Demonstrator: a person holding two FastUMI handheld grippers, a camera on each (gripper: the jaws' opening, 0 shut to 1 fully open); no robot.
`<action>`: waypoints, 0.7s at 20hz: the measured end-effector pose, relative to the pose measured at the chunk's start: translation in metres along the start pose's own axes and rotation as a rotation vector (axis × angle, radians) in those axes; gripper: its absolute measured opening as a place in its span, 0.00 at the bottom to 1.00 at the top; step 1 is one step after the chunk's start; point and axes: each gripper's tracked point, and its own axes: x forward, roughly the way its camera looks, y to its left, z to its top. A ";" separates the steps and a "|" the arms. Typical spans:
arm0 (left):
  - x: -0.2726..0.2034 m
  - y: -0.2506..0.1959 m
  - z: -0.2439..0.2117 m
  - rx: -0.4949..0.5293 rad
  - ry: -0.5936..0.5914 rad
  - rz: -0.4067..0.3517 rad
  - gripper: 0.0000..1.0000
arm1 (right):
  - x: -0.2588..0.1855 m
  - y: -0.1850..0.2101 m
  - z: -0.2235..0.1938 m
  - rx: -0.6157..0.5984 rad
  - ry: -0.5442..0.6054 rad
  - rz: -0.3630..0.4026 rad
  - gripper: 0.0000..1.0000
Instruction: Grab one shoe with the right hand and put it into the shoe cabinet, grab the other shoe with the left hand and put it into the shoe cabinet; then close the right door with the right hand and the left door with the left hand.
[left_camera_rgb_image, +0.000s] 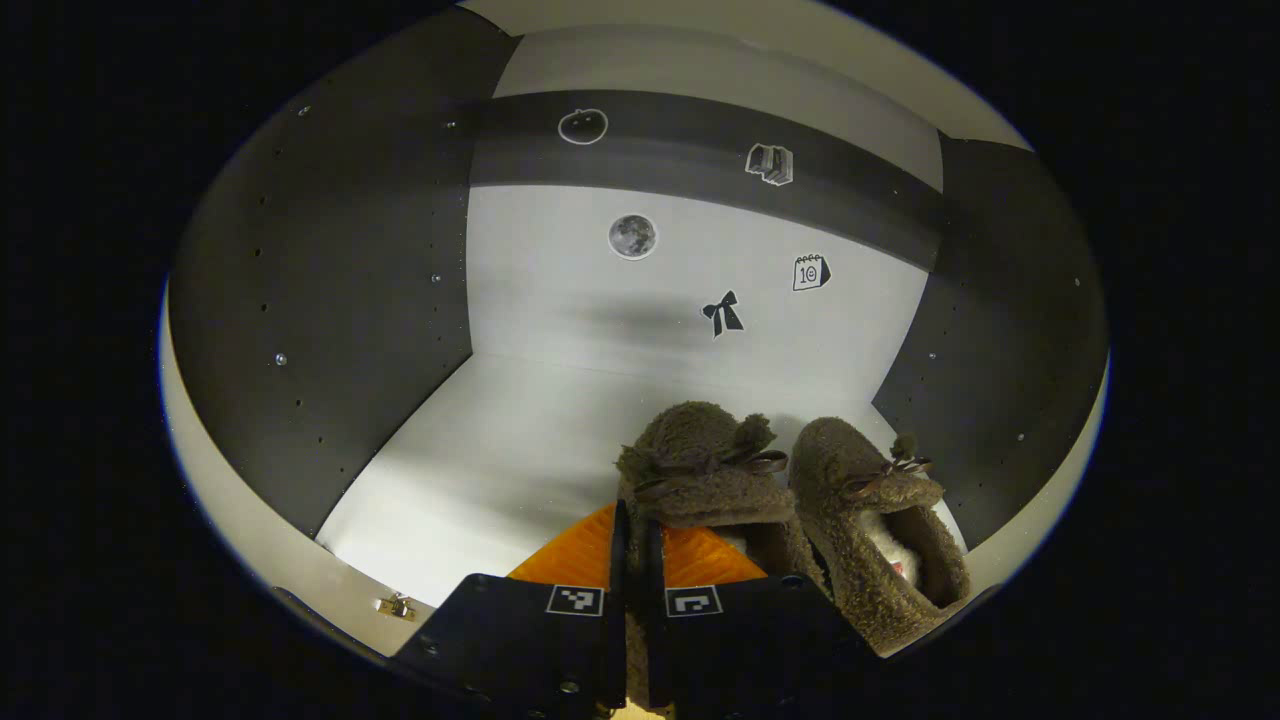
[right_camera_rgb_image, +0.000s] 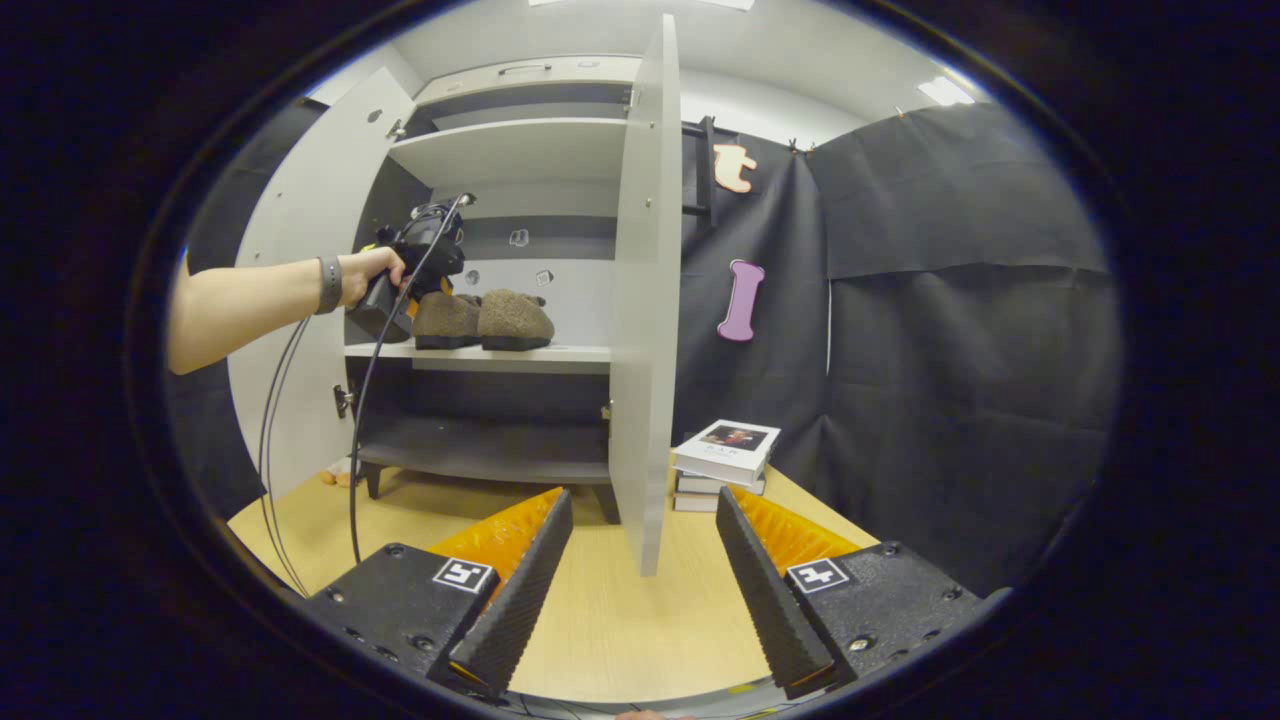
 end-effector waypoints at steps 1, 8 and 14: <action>0.000 -0.001 0.000 0.008 -0.005 0.001 0.08 | 0.000 0.001 0.000 0.004 0.000 0.005 0.92; -0.018 -0.001 0.012 0.051 -0.069 -0.001 0.50 | 0.000 0.000 -0.004 -0.003 0.013 0.014 0.92; -0.065 0.021 0.029 0.067 -0.211 0.057 0.98 | -0.003 0.004 -0.006 -0.009 0.016 0.040 0.92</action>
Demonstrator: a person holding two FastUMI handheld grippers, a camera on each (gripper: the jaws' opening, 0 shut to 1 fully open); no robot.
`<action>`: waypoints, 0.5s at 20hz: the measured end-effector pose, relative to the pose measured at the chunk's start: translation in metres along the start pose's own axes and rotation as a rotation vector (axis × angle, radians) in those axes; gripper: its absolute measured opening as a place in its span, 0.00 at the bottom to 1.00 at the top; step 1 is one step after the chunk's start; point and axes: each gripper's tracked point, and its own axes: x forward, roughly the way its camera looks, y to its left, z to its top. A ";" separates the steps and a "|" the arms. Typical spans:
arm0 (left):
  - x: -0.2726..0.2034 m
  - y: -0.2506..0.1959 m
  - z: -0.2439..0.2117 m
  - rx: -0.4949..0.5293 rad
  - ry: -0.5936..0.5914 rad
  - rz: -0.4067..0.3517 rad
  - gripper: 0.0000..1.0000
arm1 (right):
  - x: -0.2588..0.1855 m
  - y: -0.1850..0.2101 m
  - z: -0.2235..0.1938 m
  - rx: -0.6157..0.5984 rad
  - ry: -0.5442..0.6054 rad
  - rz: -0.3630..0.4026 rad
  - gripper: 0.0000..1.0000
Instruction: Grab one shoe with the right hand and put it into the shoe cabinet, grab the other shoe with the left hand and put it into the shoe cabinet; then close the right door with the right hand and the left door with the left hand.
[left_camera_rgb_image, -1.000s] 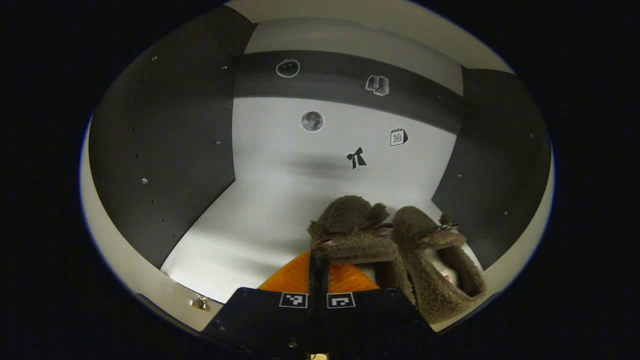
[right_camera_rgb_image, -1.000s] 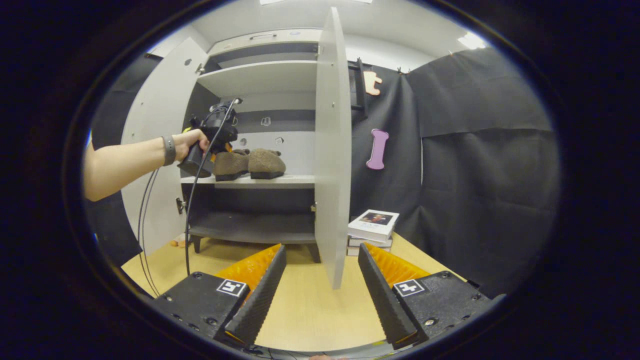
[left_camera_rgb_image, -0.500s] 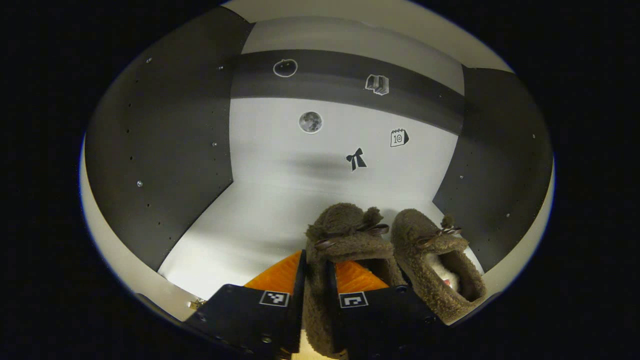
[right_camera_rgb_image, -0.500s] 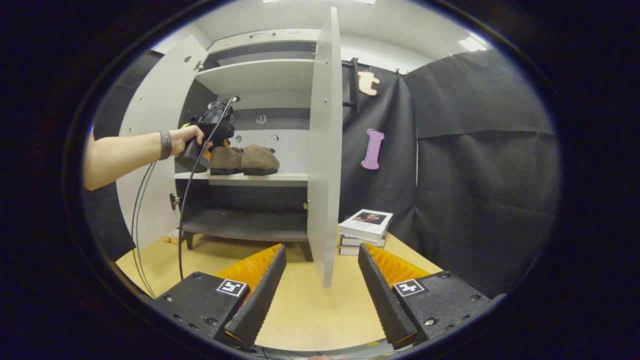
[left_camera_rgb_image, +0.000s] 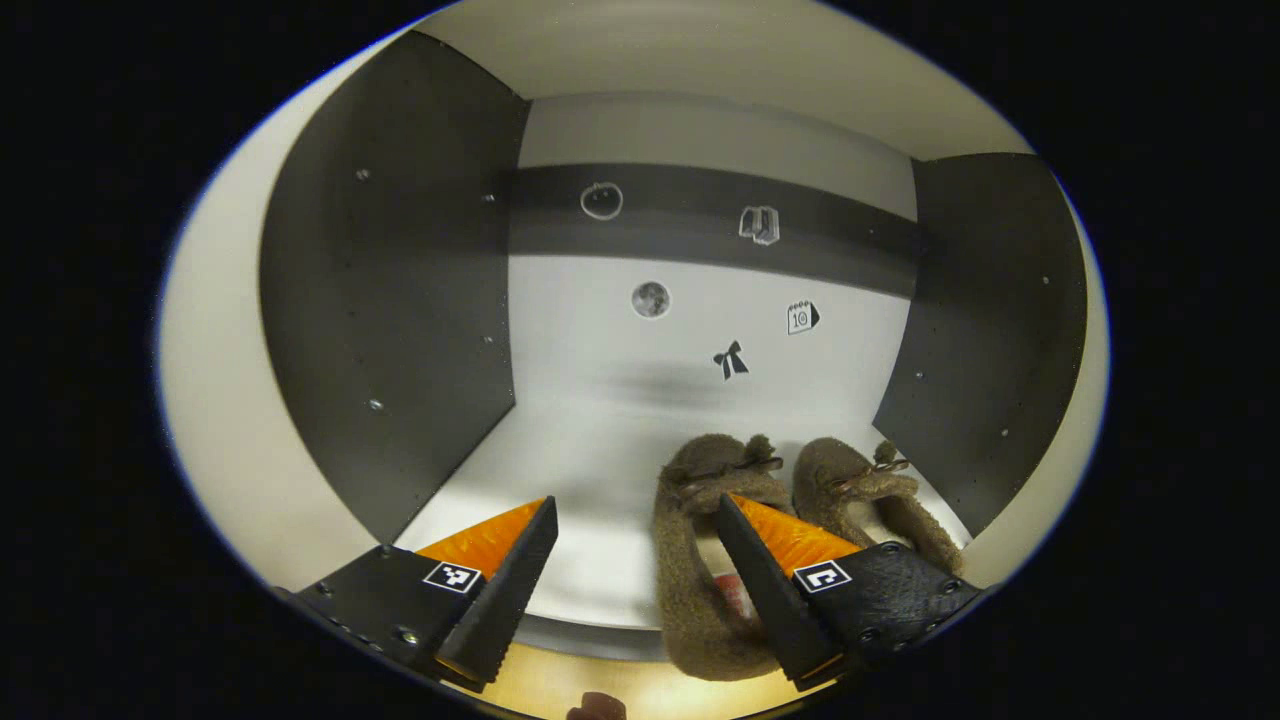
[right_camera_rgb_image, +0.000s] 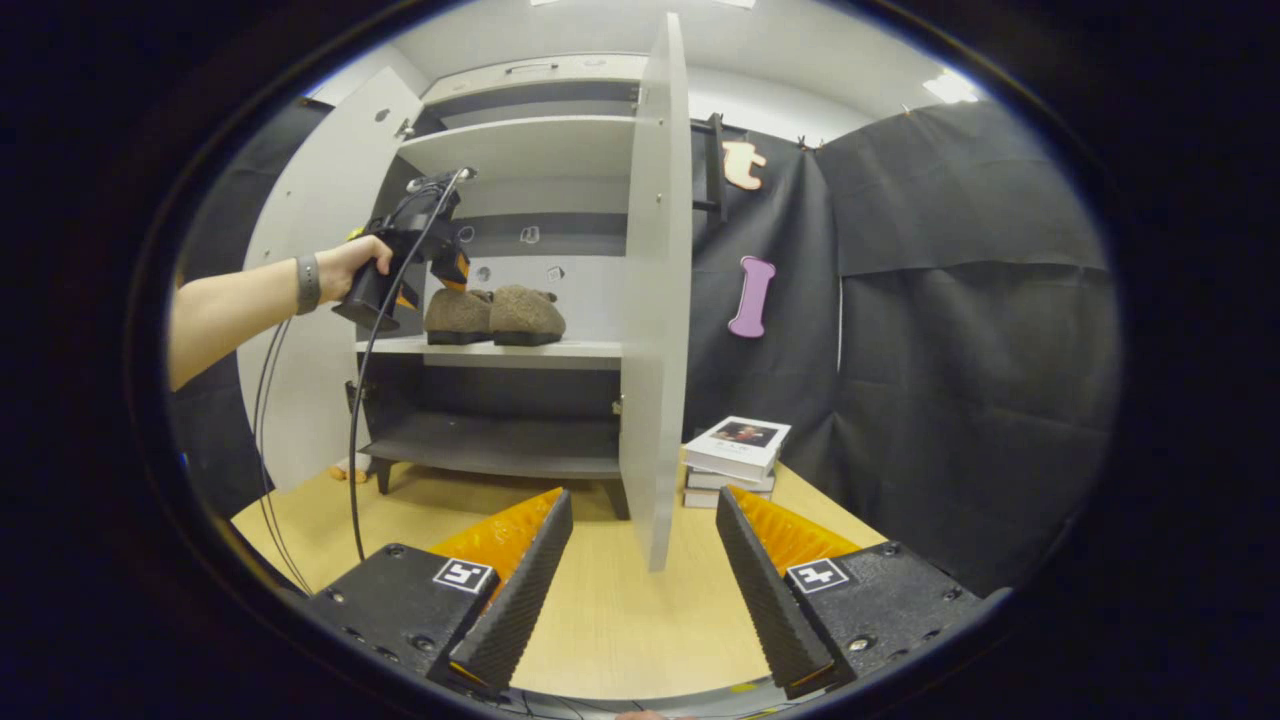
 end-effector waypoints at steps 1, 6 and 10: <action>-0.014 0.001 0.008 0.000 -0.048 -0.008 0.97 | -0.001 0.003 -0.002 0.002 0.004 0.008 0.92; -0.102 0.001 0.021 0.009 -0.232 -0.089 0.95 | -0.001 0.016 -0.007 0.001 0.021 0.044 0.92; -0.173 -0.001 -0.024 -0.001 -0.266 -0.151 0.95 | 0.000 0.030 -0.005 -0.001 0.008 0.074 0.92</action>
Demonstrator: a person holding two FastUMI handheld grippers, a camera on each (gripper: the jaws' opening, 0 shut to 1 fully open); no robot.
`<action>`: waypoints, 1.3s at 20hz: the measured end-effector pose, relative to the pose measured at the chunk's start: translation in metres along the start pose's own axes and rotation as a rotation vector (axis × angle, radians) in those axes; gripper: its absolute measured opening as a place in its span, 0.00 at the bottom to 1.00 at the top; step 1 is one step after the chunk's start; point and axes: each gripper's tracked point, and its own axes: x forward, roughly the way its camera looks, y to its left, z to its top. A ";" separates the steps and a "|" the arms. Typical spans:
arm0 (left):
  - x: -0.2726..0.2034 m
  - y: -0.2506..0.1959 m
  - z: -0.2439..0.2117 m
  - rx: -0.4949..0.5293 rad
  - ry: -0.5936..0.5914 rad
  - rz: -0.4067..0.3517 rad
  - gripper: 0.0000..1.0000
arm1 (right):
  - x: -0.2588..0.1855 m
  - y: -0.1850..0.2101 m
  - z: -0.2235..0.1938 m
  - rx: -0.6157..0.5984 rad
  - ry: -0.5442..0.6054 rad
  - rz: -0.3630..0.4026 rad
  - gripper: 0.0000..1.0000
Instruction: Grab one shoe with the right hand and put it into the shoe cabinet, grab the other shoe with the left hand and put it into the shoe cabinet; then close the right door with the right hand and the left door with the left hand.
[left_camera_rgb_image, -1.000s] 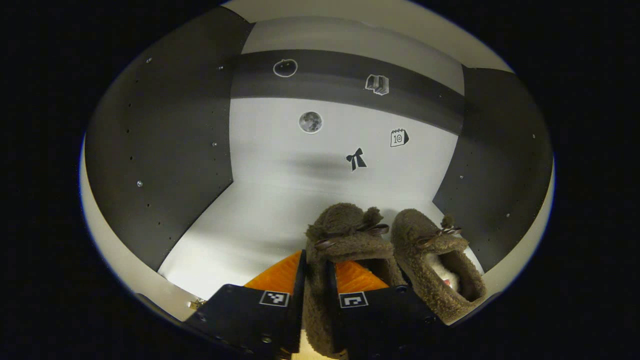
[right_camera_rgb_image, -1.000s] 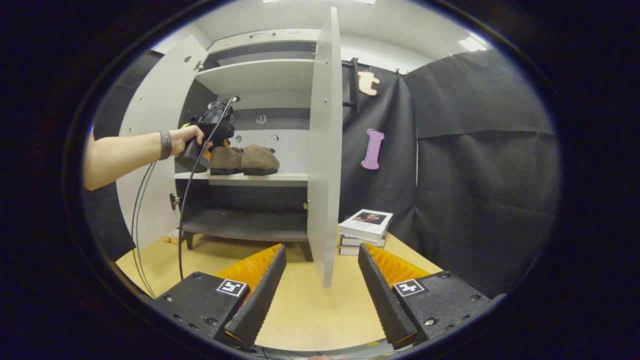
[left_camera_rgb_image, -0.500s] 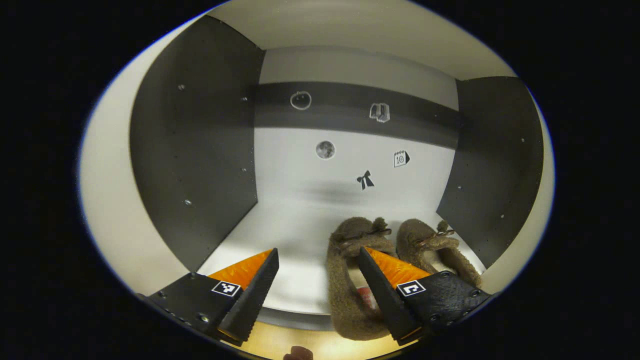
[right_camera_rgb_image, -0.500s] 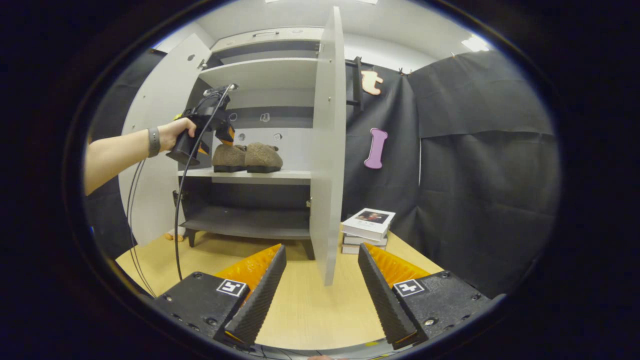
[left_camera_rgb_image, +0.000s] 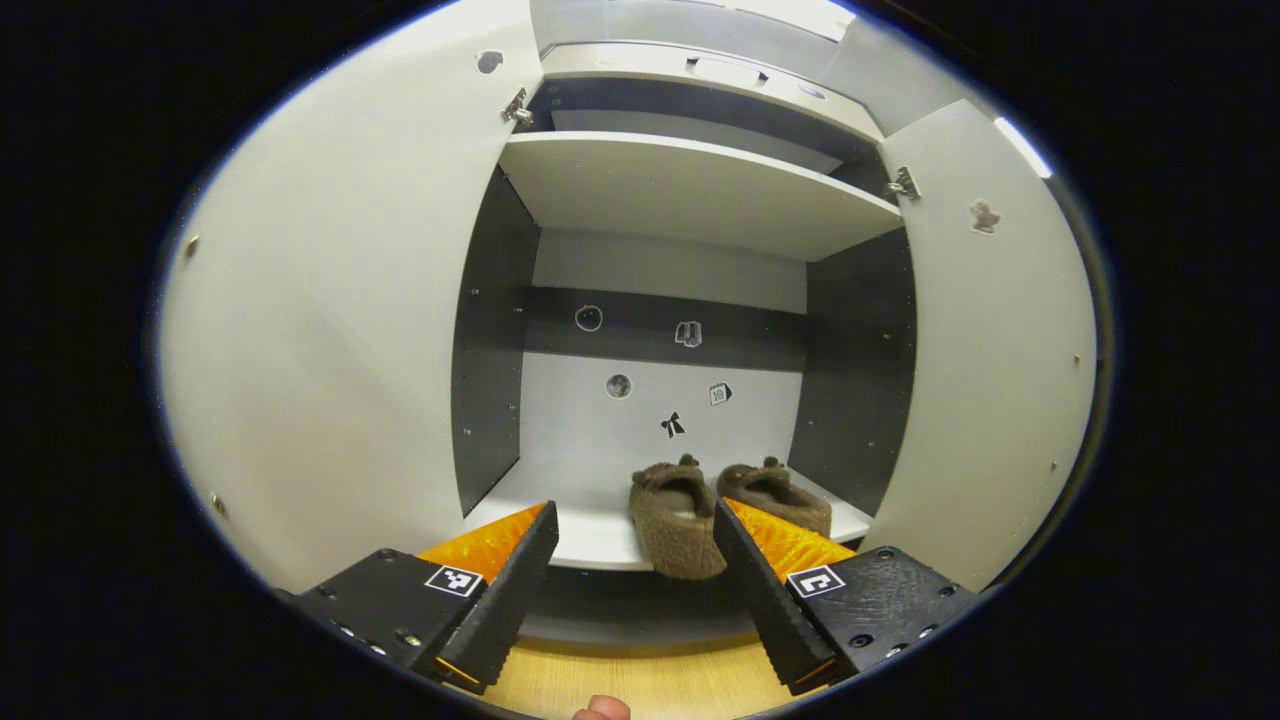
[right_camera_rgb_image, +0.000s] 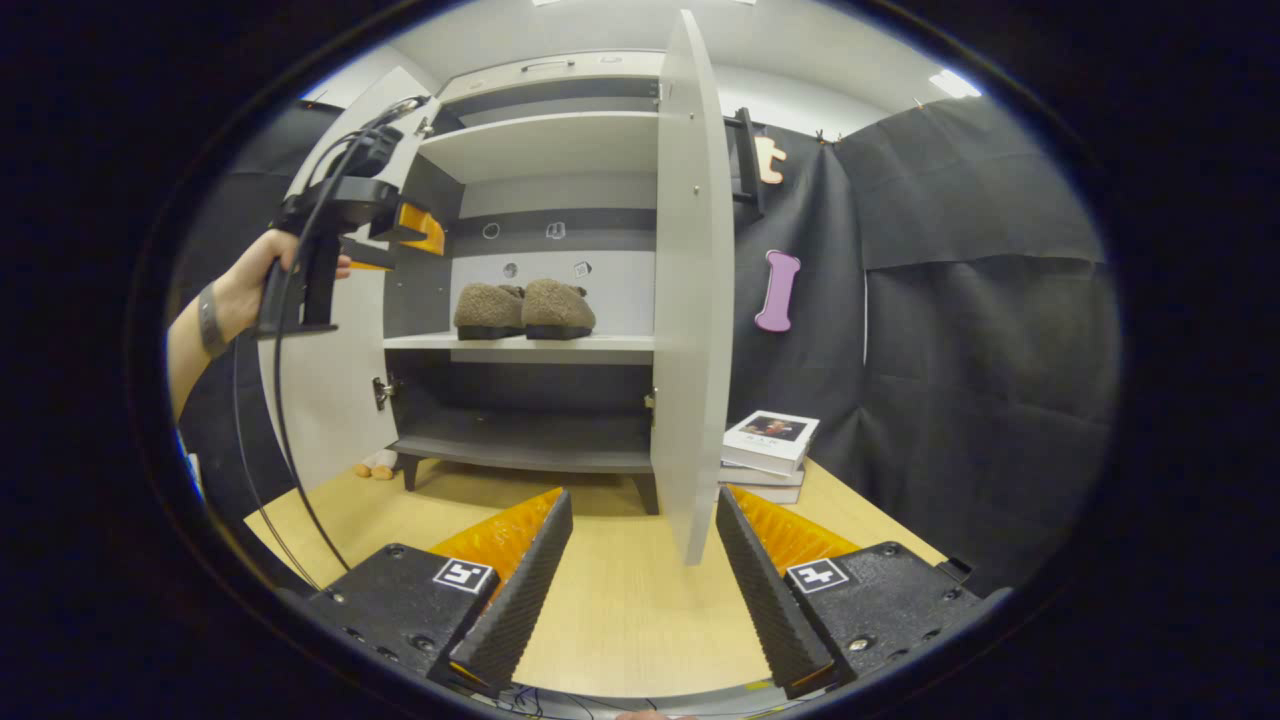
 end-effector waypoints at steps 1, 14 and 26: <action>-0.016 0.002 -0.013 -0.011 0.005 0.004 0.95 | 0.000 0.004 0.000 0.000 0.001 0.012 0.92; -0.156 0.007 -0.128 0.000 -0.015 0.089 0.95 | -0.010 0.040 0.024 -0.011 -0.051 0.095 0.92; -0.184 -0.001 -0.103 0.035 -0.073 0.075 0.95 | 0.002 -0.133 0.251 0.087 -0.338 -0.055 0.97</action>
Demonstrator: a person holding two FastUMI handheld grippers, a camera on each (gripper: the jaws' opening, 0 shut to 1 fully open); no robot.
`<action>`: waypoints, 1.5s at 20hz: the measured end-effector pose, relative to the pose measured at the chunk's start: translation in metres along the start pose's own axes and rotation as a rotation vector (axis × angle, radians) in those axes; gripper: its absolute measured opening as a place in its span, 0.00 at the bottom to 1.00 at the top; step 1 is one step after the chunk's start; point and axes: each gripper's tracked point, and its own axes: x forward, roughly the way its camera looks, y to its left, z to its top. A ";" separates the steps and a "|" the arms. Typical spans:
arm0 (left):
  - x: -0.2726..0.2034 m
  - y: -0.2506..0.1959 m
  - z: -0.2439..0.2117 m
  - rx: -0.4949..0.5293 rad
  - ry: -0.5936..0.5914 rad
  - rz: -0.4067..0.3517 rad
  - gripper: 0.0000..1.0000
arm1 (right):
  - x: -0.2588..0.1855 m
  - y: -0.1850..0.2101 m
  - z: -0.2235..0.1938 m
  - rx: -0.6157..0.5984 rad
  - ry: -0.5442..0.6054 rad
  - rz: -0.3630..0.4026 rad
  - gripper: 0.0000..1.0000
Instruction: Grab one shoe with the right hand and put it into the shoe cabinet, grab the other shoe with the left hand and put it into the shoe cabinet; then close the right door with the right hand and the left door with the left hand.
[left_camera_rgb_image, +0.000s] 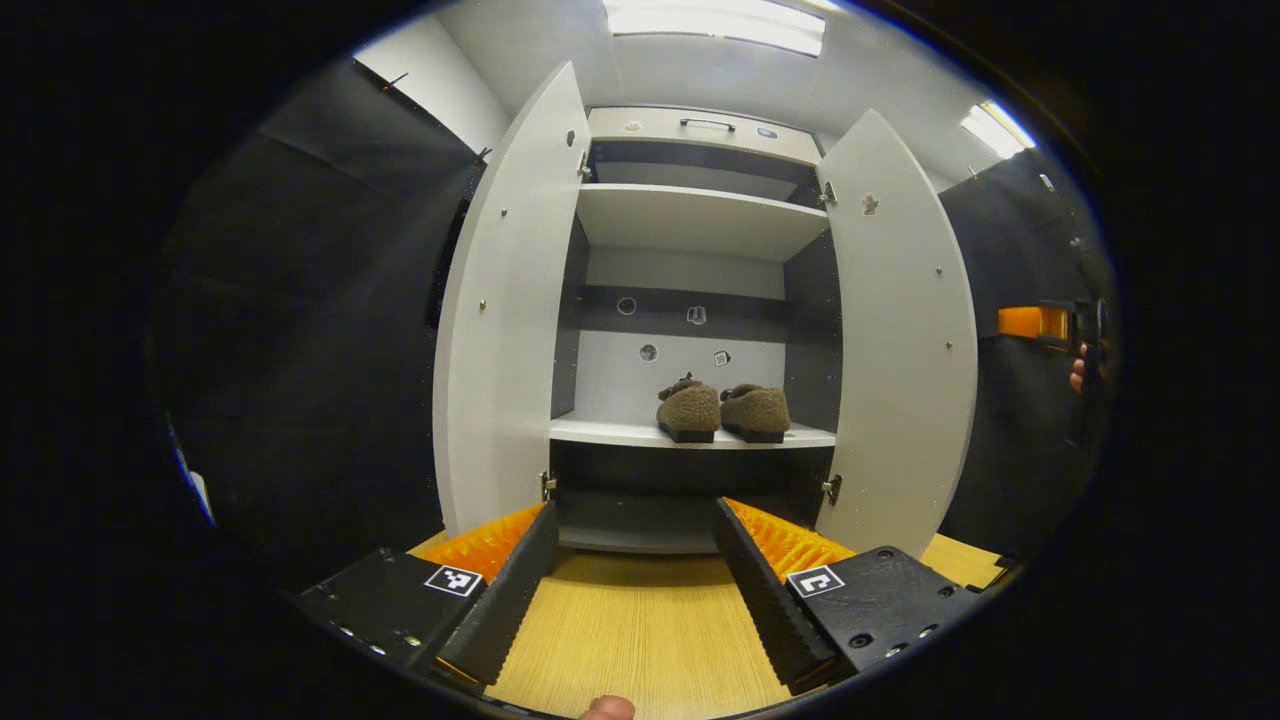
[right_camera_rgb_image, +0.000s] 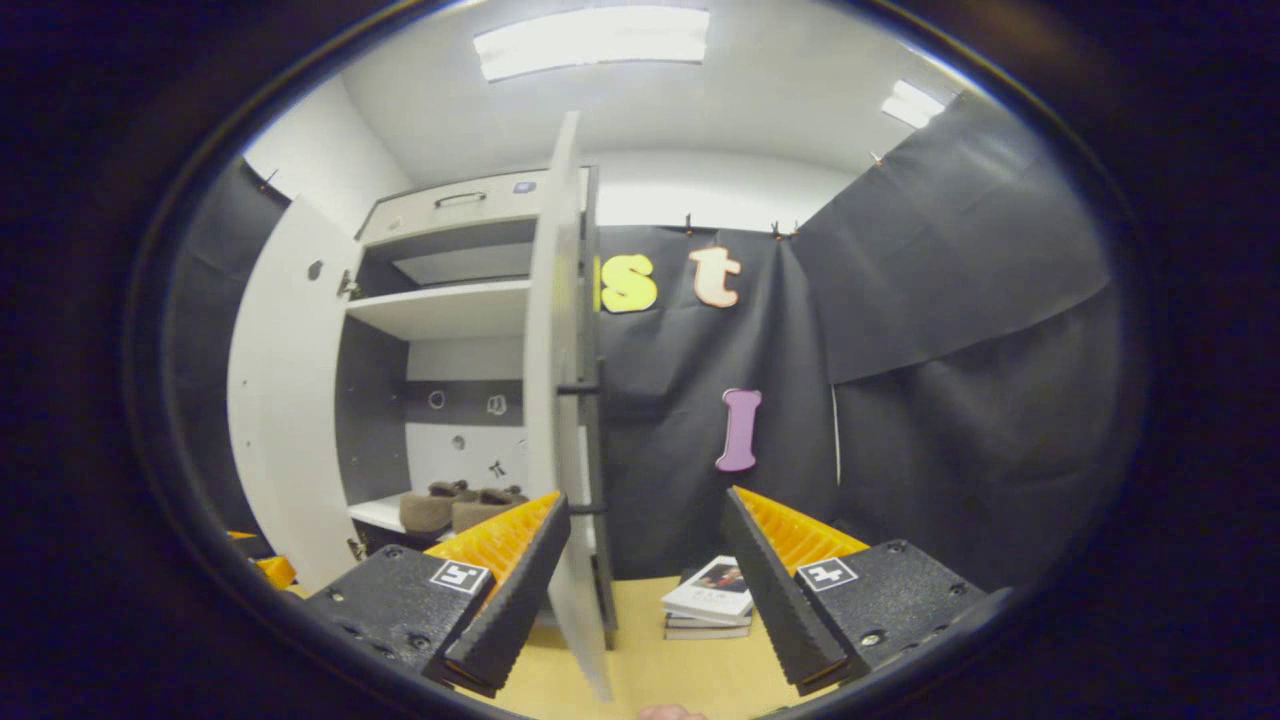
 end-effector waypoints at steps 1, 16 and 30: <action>0.000 -0.003 -0.002 0.002 0.006 -0.009 0.94 | 0.010 -0.009 0.004 -0.007 0.020 -0.008 0.99; -0.005 0.000 0.004 0.028 -0.006 0.001 0.95 | 0.091 -0.004 0.019 -0.083 0.030 0.018 0.96; 0.000 0.004 0.015 0.052 -0.009 0.024 0.95 | 0.085 0.129 0.006 -0.027 0.033 0.268 0.95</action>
